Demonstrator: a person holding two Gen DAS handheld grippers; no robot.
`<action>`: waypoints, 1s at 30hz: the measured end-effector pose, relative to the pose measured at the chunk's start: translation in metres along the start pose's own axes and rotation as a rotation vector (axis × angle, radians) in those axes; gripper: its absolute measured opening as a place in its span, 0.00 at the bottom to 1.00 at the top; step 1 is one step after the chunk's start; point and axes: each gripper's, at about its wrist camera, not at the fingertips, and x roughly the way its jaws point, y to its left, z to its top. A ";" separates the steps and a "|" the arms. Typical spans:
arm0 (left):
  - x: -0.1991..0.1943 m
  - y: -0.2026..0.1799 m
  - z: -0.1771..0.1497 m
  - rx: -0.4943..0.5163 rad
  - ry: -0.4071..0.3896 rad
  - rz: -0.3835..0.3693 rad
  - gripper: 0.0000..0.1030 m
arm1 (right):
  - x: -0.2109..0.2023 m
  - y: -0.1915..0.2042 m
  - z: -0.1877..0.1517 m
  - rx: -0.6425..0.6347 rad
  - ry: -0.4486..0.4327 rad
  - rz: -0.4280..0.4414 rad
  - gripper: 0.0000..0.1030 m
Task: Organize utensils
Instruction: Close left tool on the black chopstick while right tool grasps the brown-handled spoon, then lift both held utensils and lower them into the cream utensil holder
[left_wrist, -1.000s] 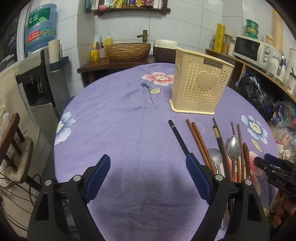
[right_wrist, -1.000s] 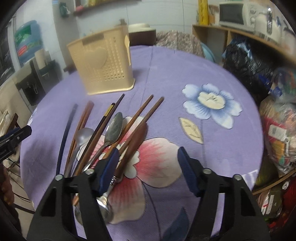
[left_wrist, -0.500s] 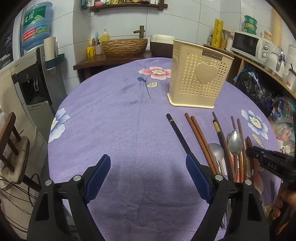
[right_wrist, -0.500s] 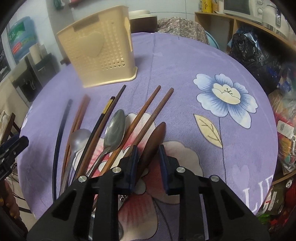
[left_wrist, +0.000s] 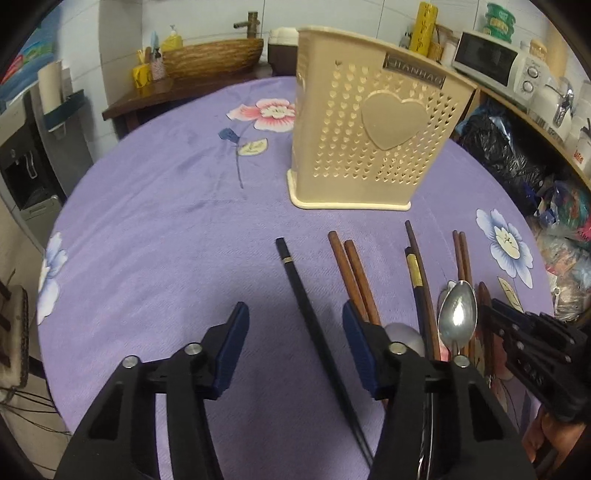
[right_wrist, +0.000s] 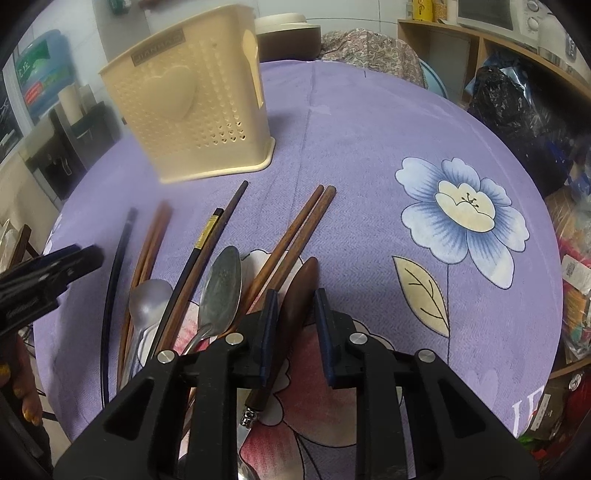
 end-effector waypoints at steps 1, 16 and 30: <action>0.005 -0.001 0.003 -0.004 0.015 0.000 0.43 | 0.000 -0.001 0.000 0.003 -0.001 0.003 0.21; 0.028 -0.008 0.019 0.021 0.051 0.037 0.10 | 0.006 -0.004 0.008 0.003 -0.010 0.042 0.20; -0.062 0.008 0.038 0.000 -0.198 -0.110 0.08 | -0.052 -0.038 0.021 0.080 -0.169 0.243 0.16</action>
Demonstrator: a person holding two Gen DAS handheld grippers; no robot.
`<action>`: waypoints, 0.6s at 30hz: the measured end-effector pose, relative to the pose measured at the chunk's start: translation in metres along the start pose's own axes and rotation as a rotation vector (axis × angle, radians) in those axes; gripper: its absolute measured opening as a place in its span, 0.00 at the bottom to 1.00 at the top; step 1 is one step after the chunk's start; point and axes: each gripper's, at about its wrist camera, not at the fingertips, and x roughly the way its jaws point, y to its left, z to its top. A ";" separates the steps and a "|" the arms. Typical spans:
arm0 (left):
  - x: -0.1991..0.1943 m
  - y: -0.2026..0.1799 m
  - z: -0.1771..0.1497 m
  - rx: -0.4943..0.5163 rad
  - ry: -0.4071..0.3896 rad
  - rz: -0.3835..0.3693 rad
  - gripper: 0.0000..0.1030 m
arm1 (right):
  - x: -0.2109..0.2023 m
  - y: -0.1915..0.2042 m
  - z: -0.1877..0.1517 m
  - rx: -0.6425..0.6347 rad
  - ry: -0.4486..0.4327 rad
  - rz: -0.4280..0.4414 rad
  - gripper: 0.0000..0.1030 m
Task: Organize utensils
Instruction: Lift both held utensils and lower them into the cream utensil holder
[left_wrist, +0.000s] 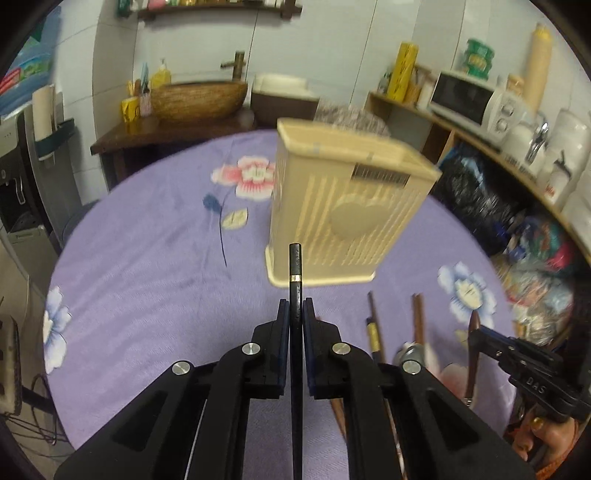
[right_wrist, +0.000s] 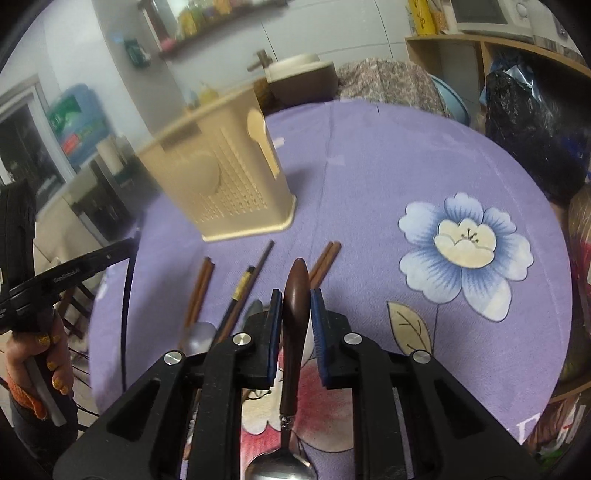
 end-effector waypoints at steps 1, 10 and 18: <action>-0.009 -0.001 0.001 0.002 -0.022 -0.005 0.08 | -0.008 0.000 0.002 0.000 -0.015 0.011 0.16; -0.072 0.015 0.017 -0.002 -0.215 0.012 0.08 | -0.065 -0.002 0.017 -0.030 -0.127 0.049 0.16; -0.077 0.020 0.020 -0.008 -0.245 0.014 0.08 | -0.067 0.001 0.020 -0.044 -0.144 0.047 0.16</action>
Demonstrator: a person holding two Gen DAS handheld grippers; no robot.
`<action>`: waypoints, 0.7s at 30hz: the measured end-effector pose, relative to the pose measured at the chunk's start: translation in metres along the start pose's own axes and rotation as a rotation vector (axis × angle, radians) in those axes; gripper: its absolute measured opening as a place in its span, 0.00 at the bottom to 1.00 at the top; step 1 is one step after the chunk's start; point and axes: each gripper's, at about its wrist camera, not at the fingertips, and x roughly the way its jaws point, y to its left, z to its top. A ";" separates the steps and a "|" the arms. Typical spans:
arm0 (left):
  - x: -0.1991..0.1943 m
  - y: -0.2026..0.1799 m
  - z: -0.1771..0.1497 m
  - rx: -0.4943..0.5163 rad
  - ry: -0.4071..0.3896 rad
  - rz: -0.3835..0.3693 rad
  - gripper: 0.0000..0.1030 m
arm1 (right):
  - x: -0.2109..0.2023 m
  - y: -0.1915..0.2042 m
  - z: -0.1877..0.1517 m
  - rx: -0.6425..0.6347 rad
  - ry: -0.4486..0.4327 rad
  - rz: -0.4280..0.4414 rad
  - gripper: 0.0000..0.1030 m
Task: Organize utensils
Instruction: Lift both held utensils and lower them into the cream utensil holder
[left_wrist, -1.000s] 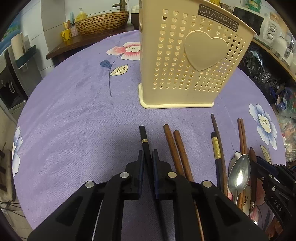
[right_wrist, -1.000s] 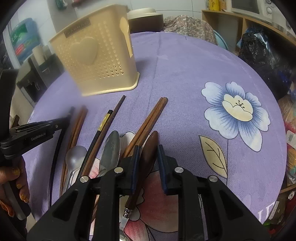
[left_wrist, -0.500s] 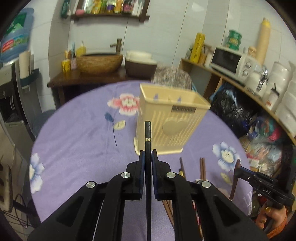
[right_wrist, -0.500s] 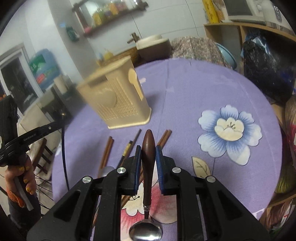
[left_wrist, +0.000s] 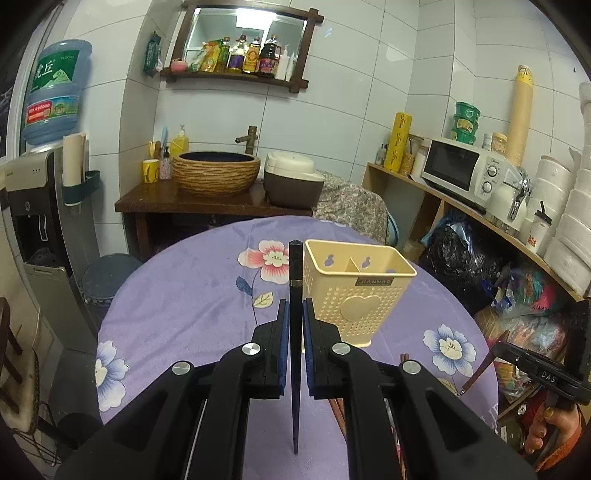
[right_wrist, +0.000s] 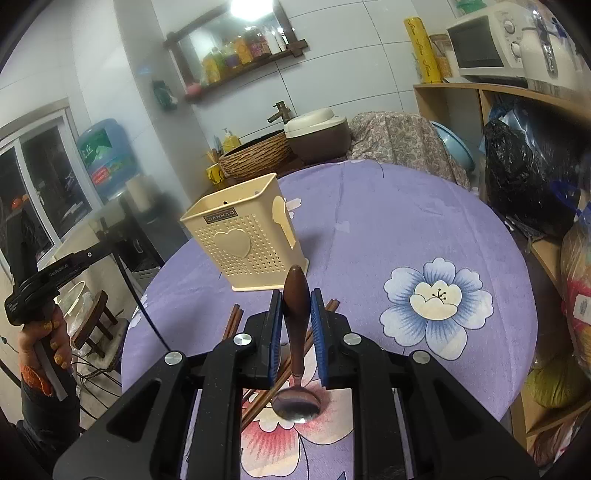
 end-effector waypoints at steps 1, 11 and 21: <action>-0.001 0.001 0.002 -0.003 -0.004 -0.002 0.08 | -0.001 0.001 0.002 -0.005 -0.004 0.000 0.16; -0.015 -0.001 0.044 0.025 -0.073 -0.015 0.08 | -0.003 0.023 0.049 -0.099 -0.049 -0.007 0.16; -0.027 -0.032 0.130 0.056 -0.166 -0.077 0.08 | -0.004 0.083 0.153 -0.206 -0.135 0.049 0.16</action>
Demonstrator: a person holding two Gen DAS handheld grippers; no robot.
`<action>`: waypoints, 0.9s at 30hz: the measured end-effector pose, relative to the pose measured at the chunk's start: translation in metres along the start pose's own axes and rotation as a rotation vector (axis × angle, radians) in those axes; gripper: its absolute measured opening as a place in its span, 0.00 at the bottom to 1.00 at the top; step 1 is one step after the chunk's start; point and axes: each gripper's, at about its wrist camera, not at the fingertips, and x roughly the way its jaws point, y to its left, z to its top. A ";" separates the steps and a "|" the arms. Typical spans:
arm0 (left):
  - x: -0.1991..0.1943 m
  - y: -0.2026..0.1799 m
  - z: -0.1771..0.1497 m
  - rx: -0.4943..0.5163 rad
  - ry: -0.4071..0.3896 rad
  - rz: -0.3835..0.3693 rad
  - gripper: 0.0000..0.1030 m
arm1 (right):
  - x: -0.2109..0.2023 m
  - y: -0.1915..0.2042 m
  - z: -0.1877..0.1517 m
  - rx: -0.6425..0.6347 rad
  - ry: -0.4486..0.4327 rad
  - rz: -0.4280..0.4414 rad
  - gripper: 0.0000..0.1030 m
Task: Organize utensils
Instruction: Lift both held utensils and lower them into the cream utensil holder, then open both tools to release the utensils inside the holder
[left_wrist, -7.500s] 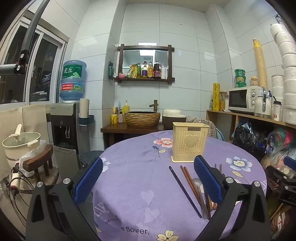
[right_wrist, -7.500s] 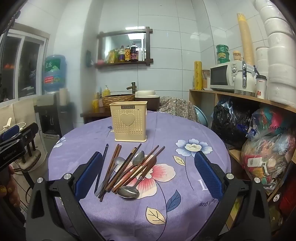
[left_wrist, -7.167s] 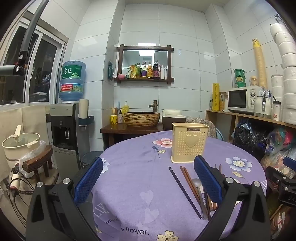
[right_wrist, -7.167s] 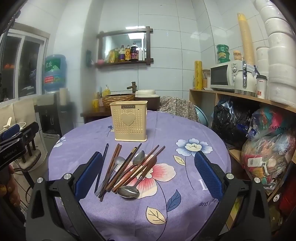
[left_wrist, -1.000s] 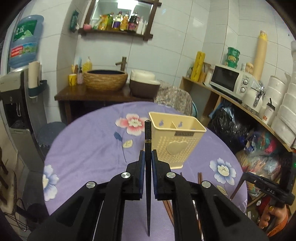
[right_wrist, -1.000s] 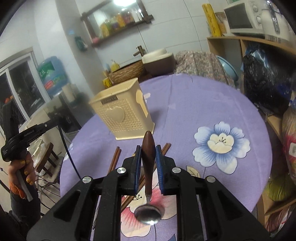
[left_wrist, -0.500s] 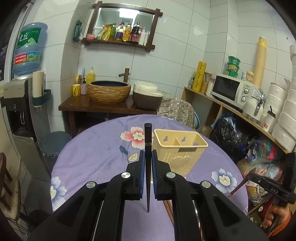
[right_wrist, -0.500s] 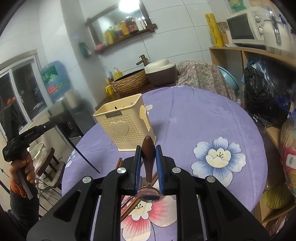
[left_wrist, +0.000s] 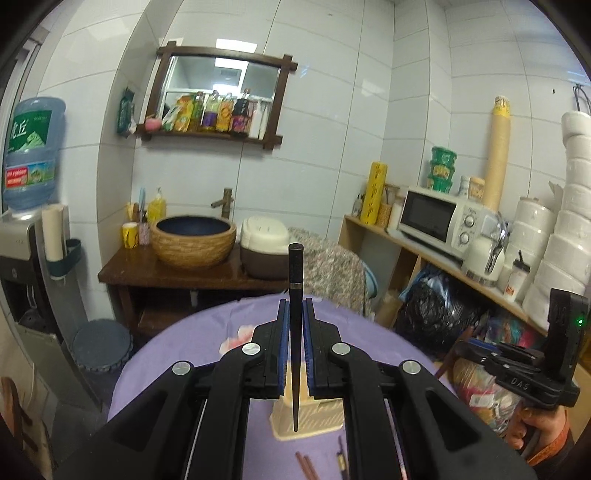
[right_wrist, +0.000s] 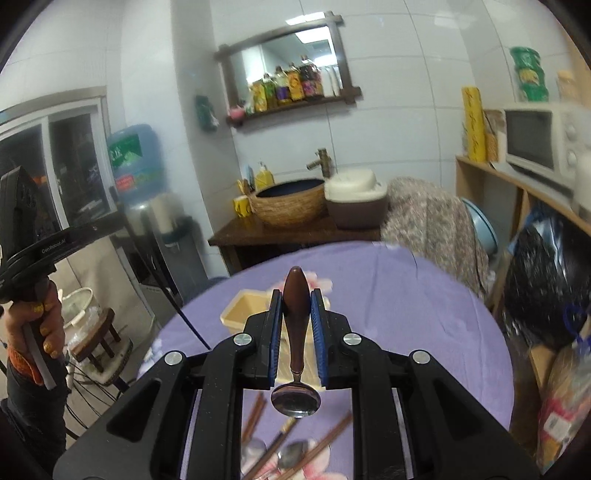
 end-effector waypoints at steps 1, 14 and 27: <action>0.002 -0.003 0.008 -0.002 -0.011 -0.005 0.08 | 0.003 0.004 0.011 -0.008 -0.015 -0.001 0.16; 0.078 -0.019 -0.009 0.011 0.033 0.064 0.08 | 0.082 0.015 0.018 -0.035 -0.030 -0.060 0.16; 0.126 0.006 -0.082 -0.026 0.197 0.100 0.08 | 0.133 0.000 -0.048 -0.008 0.097 -0.094 0.16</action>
